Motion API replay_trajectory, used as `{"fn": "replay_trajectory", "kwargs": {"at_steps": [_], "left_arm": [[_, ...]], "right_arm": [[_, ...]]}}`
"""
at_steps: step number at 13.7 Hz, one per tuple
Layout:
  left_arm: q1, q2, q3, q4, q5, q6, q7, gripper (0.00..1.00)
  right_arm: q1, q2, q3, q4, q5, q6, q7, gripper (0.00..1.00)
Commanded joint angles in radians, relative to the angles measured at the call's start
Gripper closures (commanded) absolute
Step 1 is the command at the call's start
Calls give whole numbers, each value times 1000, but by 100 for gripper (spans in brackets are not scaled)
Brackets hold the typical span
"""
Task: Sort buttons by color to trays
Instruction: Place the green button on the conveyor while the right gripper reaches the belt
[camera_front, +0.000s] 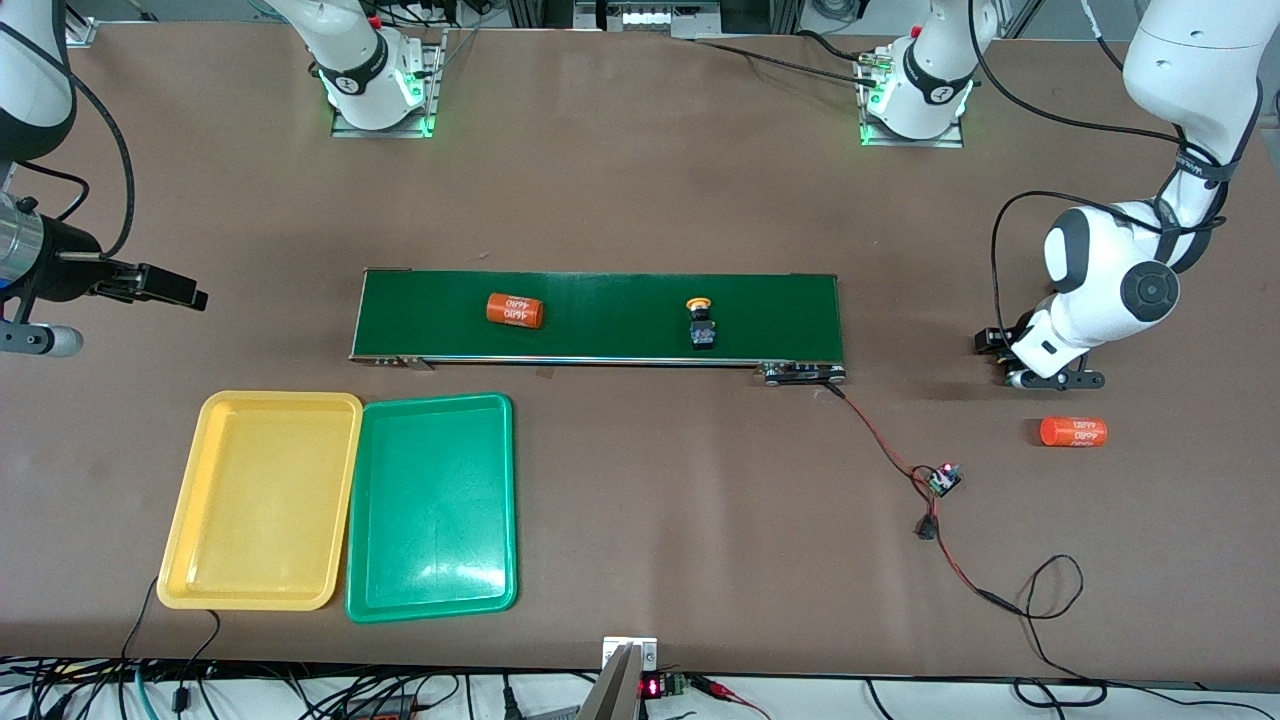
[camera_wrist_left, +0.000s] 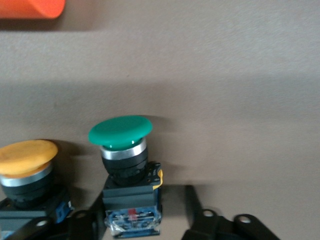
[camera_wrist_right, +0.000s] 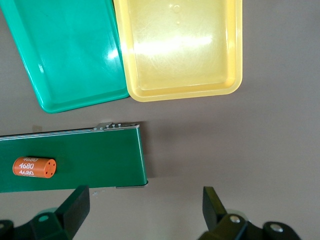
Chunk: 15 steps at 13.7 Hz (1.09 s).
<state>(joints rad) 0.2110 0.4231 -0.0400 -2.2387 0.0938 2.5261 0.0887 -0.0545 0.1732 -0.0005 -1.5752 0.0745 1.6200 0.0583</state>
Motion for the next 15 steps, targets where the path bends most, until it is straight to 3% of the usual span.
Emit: {"fn": "replay_trajectory", "kwargs": {"at_steps": [1,2,5,11,13,15], "left_arm": [[-1,-18,-8,13,-32,-23,32,96],[-1,-21,-8,13,-32,-27,35,100],[-16,-64,-20,16,-32,-65,17,100],[-110,-158,-136,36,-39,-150,-38,100],[-108,-161,-210,43,-45,-170,-40,100],[-122,-159,-268,89,-112,-268,-38,100]], "right_arm": [[8,-3,2,3,16,-12,5,0],[13,-3,2,3,16,-12,5,0],[18,-5,2,7,25,-43,12,0],[56,2,2,3,37,-31,17,0],[83,15,2,7,48,-31,15,0],[107,37,-1,7,126,-17,12,0]]}}
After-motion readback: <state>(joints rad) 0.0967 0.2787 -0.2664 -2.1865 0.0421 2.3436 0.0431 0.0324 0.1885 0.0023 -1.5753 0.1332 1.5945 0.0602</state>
